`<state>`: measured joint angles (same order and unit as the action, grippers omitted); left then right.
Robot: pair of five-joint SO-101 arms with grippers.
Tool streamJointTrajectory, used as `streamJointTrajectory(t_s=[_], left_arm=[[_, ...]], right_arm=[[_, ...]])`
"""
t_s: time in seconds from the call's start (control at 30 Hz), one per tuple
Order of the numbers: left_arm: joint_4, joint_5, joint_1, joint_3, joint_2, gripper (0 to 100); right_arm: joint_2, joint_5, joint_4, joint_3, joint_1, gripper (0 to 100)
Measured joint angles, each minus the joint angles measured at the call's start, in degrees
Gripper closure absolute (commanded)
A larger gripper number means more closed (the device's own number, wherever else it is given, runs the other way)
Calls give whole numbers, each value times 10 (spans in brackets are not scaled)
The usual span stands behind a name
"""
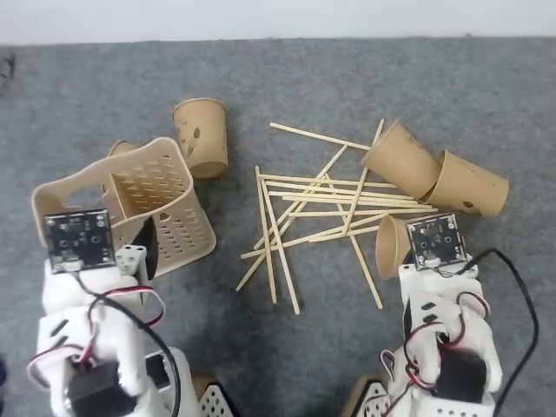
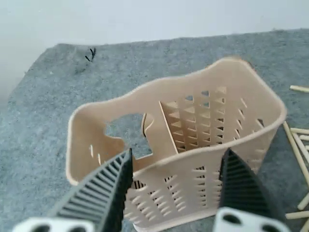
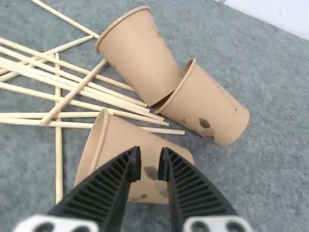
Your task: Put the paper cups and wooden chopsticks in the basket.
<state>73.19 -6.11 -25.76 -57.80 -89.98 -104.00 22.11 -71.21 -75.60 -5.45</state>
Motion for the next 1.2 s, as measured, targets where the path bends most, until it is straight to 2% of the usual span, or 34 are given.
streamJointTrajectory(t_s=[0.23,0.4,0.63,0.87,1.2], left_arm=[[-48,0,2,-110,-70,724],[-57,2,4,-157,-134,724],[-81,13,15,-192,-140,724],[-119,13,23,-218,-141,724],[-119,13,25,-219,-141,724]], right_arm=[[108,19,-40,89,30,842],[311,14,-103,245,79,845],[607,-54,-149,447,138,843],[764,-87,-90,471,153,843],[810,-94,-75,472,164,868]])
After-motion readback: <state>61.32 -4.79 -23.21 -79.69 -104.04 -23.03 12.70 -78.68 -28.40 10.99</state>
